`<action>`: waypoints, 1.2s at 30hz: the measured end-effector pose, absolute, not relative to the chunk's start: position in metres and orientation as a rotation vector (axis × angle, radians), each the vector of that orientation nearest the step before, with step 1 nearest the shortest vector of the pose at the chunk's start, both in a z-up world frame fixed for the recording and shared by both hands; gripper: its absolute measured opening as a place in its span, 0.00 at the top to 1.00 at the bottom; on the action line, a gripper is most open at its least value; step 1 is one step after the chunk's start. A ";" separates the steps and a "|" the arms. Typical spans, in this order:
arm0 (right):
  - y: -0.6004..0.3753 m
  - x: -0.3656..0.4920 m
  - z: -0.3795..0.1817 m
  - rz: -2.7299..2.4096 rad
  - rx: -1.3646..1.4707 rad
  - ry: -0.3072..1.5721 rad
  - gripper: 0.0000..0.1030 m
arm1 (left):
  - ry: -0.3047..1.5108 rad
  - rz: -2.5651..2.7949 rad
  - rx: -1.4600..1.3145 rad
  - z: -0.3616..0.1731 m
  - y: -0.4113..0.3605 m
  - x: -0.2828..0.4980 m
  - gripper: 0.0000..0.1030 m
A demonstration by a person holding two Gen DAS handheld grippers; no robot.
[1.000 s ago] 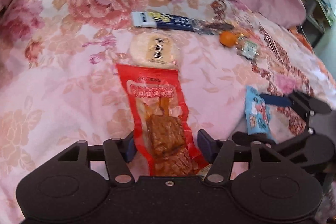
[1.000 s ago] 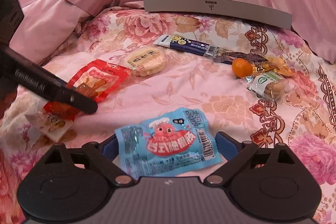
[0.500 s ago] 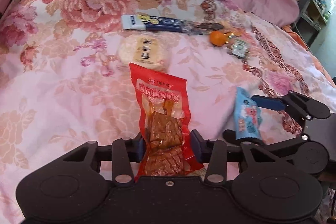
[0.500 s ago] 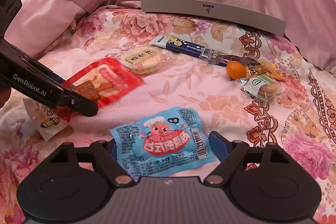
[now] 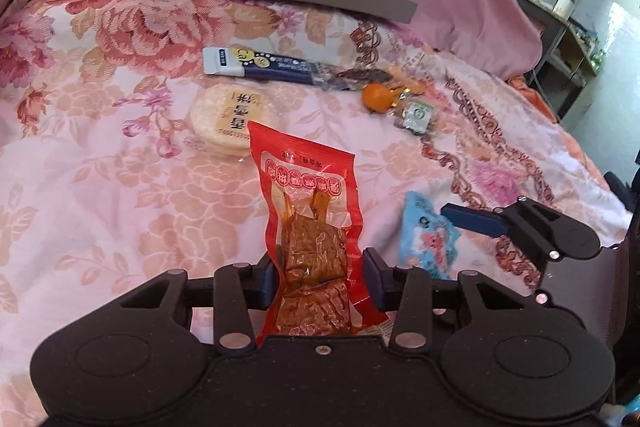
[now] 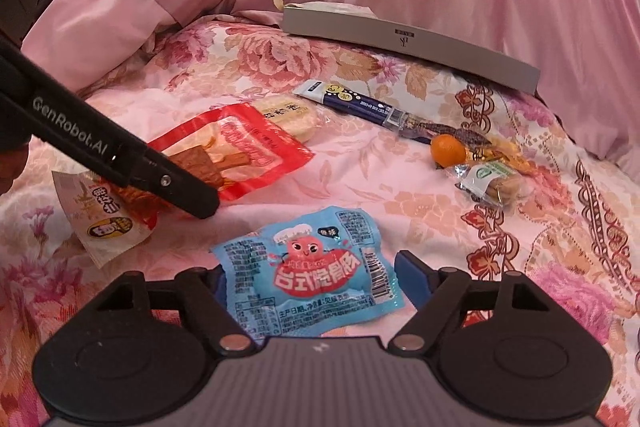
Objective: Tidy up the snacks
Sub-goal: 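Lift the tofu pack with the left gripper while the right carries the sausage pack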
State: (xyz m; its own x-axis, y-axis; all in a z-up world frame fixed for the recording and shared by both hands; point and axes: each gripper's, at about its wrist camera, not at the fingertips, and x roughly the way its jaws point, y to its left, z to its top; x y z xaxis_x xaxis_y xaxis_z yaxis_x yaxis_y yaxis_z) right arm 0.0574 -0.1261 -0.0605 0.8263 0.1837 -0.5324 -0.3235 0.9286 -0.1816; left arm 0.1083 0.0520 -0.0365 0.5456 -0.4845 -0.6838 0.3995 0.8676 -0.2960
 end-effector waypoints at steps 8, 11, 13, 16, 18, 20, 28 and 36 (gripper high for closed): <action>-0.124 0.055 -0.059 0.280 -0.311 0.512 0.23 | 0.769 -0.506 -0.160 -0.031 0.058 0.106 0.57; -0.125 0.054 -0.058 0.278 -0.306 0.500 0.24 | 0.749 -0.488 -0.174 -0.029 0.061 0.106 0.57; -0.125 0.053 -0.057 0.272 -0.316 0.483 0.24 | 0.739 -0.479 -0.188 -0.028 0.064 0.106 0.57; -0.125 0.052 -0.056 0.266 -0.334 0.460 0.24 | 0.714 -0.462 -0.194 -0.024 0.066 0.108 0.57; -0.125 0.052 -0.055 0.262 -0.349 0.441 0.24 | 0.708 -0.448 -0.204 -0.021 0.066 0.114 0.57; -0.125 0.053 -0.053 0.262 -0.369 0.418 0.23 | 0.692 -0.426 -0.215 -0.013 0.065 0.122 0.57; -0.137 0.090 -0.013 0.276 -0.368 0.331 0.23 | 0.565 -0.422 -0.239 0.043 0.048 0.185 0.56; -0.156 0.167 0.043 0.263 -0.384 0.281 0.23 | 0.501 -0.367 -0.219 0.096 0.031 0.271 0.56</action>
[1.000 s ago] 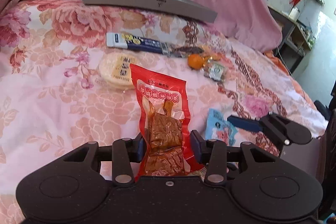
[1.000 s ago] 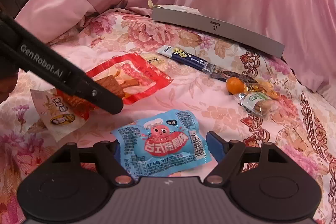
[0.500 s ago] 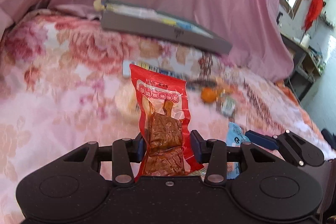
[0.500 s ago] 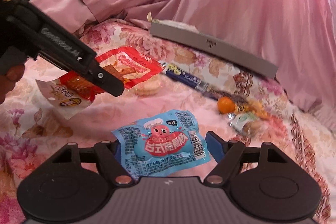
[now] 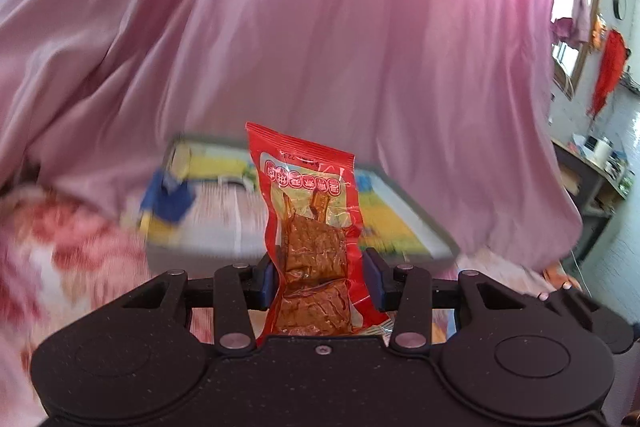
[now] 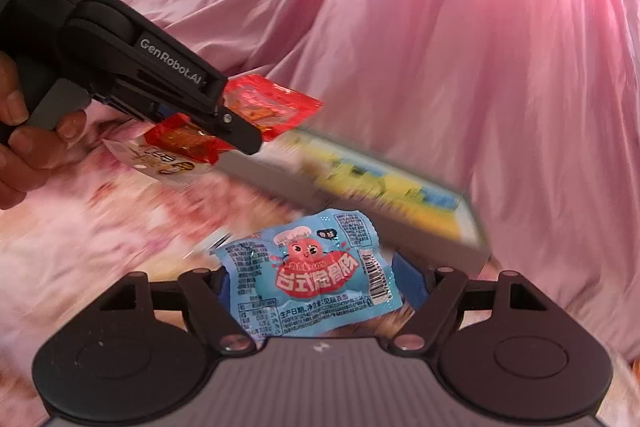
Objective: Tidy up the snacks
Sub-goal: 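Lift the tofu pack with the left gripper while the right carries the sausage pack, then lower both packs into the grey tray and open both grippers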
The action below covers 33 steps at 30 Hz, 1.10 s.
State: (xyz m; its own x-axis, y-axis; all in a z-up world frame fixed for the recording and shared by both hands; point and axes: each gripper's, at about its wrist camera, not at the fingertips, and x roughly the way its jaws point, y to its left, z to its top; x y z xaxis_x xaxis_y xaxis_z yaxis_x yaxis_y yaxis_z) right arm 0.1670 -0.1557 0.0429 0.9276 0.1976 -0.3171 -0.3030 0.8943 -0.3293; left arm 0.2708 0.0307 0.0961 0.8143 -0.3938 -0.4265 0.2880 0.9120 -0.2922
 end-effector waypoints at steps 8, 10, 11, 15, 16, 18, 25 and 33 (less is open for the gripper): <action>-0.156 0.259 0.086 0.189 -0.426 0.211 0.22 | 0.505 -0.331 -0.251 0.106 0.020 0.348 0.56; -0.155 0.280 0.091 0.177 -0.413 0.208 0.22 | 0.512 -0.322 -0.259 0.105 0.018 0.361 0.56; -0.155 0.289 0.092 0.176 -0.399 0.212 0.22 | 0.517 -0.318 -0.262 0.103 0.016 0.366 0.56; -0.154 0.320 0.088 0.178 -0.367 0.254 0.22 | 0.545 -0.301 -0.268 0.096 0.010 0.386 0.56; -0.153 0.325 0.085 0.179 -0.377 0.267 0.22 | 0.555 -0.296 -0.269 0.094 0.009 0.389 0.56; -0.153 0.334 0.079 0.176 -0.390 0.273 0.21 | 0.575 -0.289 -0.272 0.089 0.006 0.397 0.56; -0.156 0.349 0.061 0.186 -0.367 0.358 0.20 | 0.637 -0.274 -0.269 0.072 0.000 0.410 0.57; -0.170 0.362 0.061 0.195 -0.228 0.416 0.04 | 0.618 -0.244 -0.282 0.076 0.003 0.408 0.33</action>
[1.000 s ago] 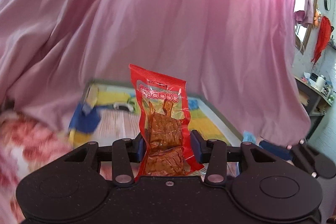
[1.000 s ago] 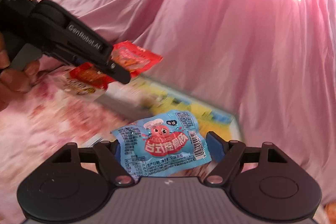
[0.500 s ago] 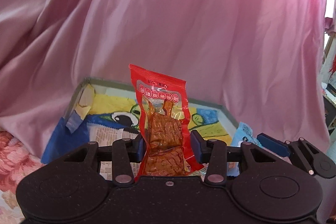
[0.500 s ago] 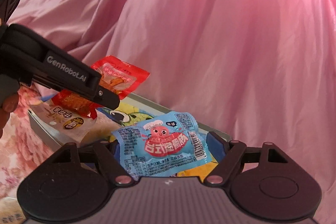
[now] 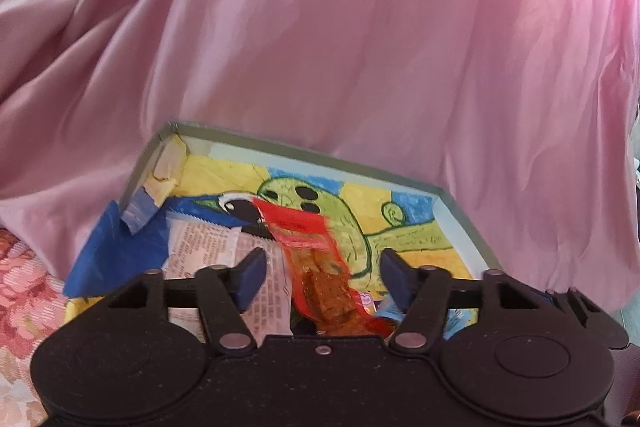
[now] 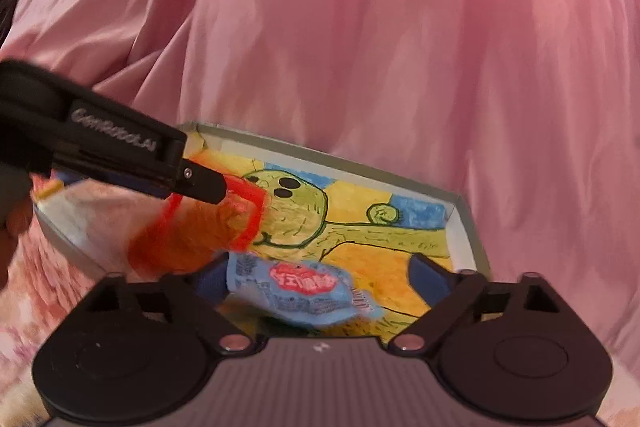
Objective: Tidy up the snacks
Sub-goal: 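Lower both packs into the grey tray and open both grippers, then withdraw both tools from the tray back over the remaining snacks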
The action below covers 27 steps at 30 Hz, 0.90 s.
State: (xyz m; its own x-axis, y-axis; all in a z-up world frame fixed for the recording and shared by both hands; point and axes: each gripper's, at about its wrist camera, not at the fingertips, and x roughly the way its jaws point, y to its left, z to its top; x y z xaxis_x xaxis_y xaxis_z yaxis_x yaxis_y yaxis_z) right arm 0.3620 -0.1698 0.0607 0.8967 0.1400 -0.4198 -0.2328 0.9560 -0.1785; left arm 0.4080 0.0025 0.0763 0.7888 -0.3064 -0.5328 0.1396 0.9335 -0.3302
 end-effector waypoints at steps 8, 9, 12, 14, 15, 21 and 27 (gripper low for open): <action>-0.197 0.349 0.084 0.194 -0.018 0.366 0.00 | 0.521 -0.223 -0.297 0.103 0.013 0.385 0.10; -0.197 0.344 0.087 0.191 -0.019 0.346 0.00 | 0.506 -0.222 -0.293 0.107 0.013 0.380 0.06; -0.197 0.328 0.096 0.190 -0.031 0.286 0.00 | 0.460 -0.216 -0.275 0.119 0.013 0.364 0.02; -0.195 0.317 0.102 0.185 -0.049 0.253 0.00 | 0.438 -0.218 -0.261 0.126 0.014 0.351 0.01; -0.194 0.312 0.105 0.183 -0.056 0.239 0.00 | 0.430 -0.217 -0.253 0.129 0.014 0.345 0.01; -0.192 0.268 0.121 0.186 -0.073 0.166 0.00 | 0.377 -0.205 -0.208 0.141 0.016 0.299 0.01; -0.190 0.216 0.127 0.191 -0.104 0.116 0.00 | 0.353 -0.187 -0.182 0.141 0.023 0.250 0.01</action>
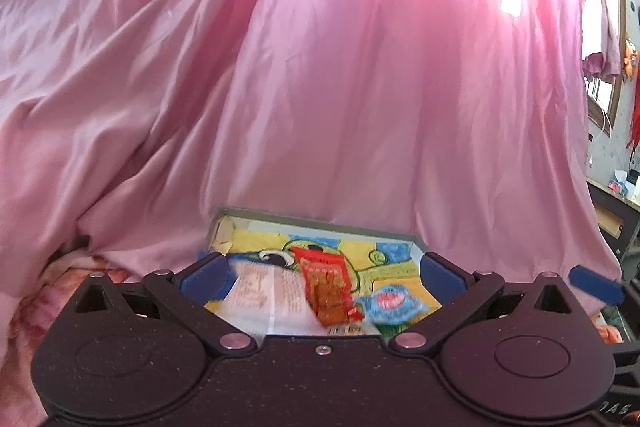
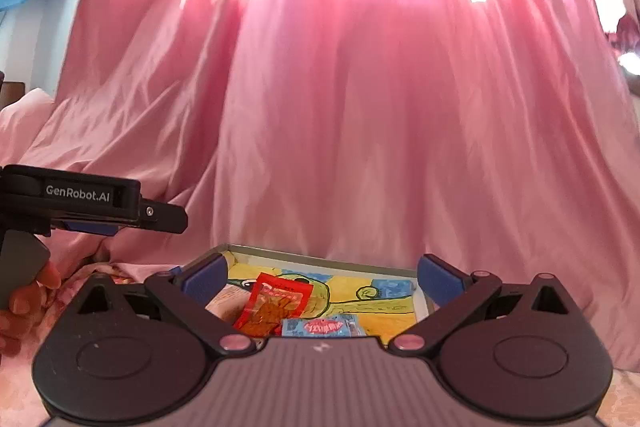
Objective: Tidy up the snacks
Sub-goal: 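Withdraw both tools from the tray back over the remaining snacks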
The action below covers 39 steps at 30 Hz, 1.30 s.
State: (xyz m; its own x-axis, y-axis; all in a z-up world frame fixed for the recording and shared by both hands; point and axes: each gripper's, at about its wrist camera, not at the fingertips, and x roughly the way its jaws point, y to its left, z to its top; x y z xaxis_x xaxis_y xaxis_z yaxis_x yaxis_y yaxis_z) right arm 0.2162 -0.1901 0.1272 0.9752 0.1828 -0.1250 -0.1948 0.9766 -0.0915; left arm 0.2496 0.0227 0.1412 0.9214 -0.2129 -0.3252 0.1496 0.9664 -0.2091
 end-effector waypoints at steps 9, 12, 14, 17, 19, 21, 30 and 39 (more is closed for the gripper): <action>-0.194 0.149 0.115 0.201 -0.126 0.098 0.00 | 0.364 -0.151 -0.181 0.117 0.034 0.187 0.01; -0.194 0.134 0.106 0.197 -0.132 0.116 0.00 | 0.374 -0.142 -0.180 0.105 0.037 0.171 0.01; -0.195 0.124 0.098 0.196 -0.135 0.135 0.00 | 0.387 -0.141 -0.163 0.095 0.037 0.162 0.01; -0.195 0.110 0.085 0.190 -0.145 0.157 0.00 | 0.407 -0.139 -0.146 0.081 0.038 0.149 0.01; -0.195 0.102 0.076 0.187 -0.151 0.173 0.00 | 0.420 -0.141 -0.137 0.070 0.039 0.140 0.01; -0.194 0.094 0.065 0.188 -0.157 0.190 0.00 | 0.435 -0.144 -0.124 0.060 0.038 0.133 0.01; -0.190 0.072 0.023 0.175 -0.153 0.290 0.00 | 0.484 -0.143 -0.070 0.021 0.040 0.106 0.01; -0.188 0.067 -0.004 0.158 -0.157 0.398 0.00 | 0.549 -0.117 -0.054 -0.007 0.045 0.101 0.01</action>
State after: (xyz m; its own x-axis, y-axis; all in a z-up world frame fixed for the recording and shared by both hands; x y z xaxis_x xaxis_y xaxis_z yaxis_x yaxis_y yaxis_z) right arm 0.0672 -0.1877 -0.0043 0.9100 0.1219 -0.3962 -0.1834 0.9755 -0.1211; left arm 0.1011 0.0452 -0.0071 0.8463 -0.1254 -0.5177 0.0966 0.9919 -0.0823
